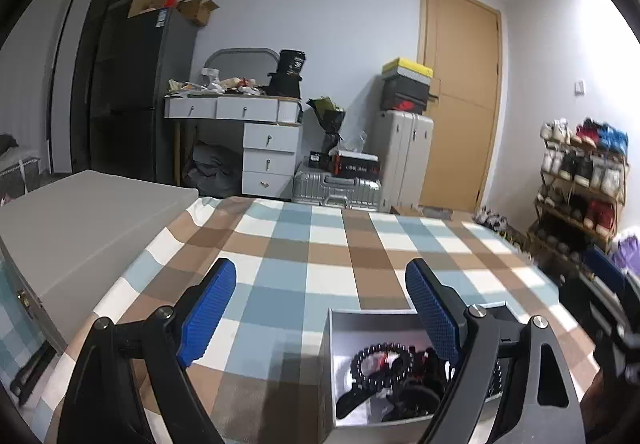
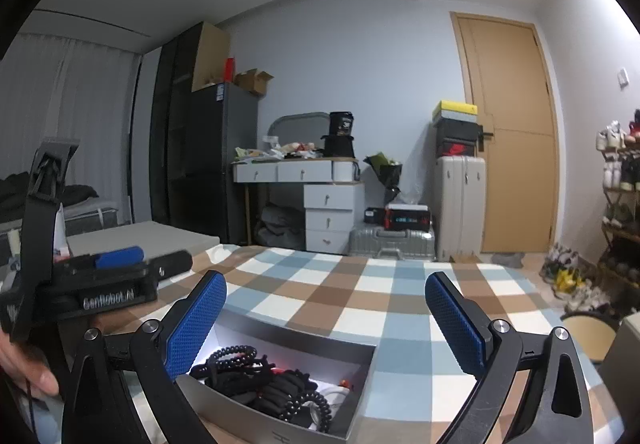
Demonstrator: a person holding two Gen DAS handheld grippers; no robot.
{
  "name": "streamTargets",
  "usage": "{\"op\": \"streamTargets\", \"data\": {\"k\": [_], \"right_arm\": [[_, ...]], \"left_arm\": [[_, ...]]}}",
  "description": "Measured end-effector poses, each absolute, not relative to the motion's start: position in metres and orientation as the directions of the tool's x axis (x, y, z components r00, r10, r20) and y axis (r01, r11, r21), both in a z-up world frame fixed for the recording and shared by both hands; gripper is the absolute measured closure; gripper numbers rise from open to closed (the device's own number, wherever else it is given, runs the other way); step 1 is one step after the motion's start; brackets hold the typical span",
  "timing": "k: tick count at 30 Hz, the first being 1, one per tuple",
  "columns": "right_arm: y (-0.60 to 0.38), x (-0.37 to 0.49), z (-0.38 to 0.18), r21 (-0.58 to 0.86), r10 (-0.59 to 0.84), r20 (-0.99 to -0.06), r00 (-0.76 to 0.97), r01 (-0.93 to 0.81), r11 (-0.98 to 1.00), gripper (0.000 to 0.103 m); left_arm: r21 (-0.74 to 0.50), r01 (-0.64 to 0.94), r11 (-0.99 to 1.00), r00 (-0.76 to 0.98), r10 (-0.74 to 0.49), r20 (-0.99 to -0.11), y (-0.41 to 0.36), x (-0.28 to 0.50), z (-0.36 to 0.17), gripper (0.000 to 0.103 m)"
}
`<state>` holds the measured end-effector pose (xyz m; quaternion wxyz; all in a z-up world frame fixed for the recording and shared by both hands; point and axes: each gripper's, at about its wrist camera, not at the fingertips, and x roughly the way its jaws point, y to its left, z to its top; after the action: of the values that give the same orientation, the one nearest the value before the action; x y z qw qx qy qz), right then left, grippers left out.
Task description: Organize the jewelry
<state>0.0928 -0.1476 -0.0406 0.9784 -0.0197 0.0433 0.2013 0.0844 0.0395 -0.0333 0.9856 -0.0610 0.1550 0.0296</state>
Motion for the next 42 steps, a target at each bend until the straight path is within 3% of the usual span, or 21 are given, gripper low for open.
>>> {"op": "streamTargets", "data": {"k": [15, 25, 32, 36, 40, 42], "right_arm": [[-0.158, 0.101, -0.043, 0.019, 0.366, -0.131, 0.921, -0.367, 0.93, 0.0], [-0.148, 0.117, -0.051, 0.002, 0.349, -0.251, 0.903, -0.36, 0.933, 0.0], [-0.145, 0.114, -0.051, -0.022, 0.347, -0.251, 0.904, -0.364, 0.931, 0.0], [-0.145, 0.113, -0.05, -0.022, 0.345, -0.251, 0.904, -0.362, 0.932, 0.0], [-0.144, 0.113, -0.05, -0.022, 0.345, -0.251, 0.904, -0.362, 0.932, 0.0], [-0.144, 0.112, -0.05, -0.022, 0.345, -0.252, 0.904, -0.362, 0.932, 0.0]], "left_arm": [[0.007, -0.028, 1.0, 0.955, 0.029, -0.297, 0.012, 0.078, -0.037, 0.019], [0.02, -0.044, 0.999, 0.939, 0.048, -0.341, 0.01, 0.087, -0.039, 0.019], [0.018, -0.058, 0.998, 0.938, 0.06, -0.342, 0.011, 0.086, -0.039, 0.019], [0.014, -0.065, 0.998, 0.938, 0.065, -0.341, 0.011, 0.087, -0.039, 0.011], [0.013, -0.064, 0.998, 0.943, 0.065, -0.327, 0.011, 0.085, -0.038, 0.01], [0.01, -0.058, 0.998, 0.944, 0.058, -0.326, 0.012, 0.085, -0.039, 0.002]]}}
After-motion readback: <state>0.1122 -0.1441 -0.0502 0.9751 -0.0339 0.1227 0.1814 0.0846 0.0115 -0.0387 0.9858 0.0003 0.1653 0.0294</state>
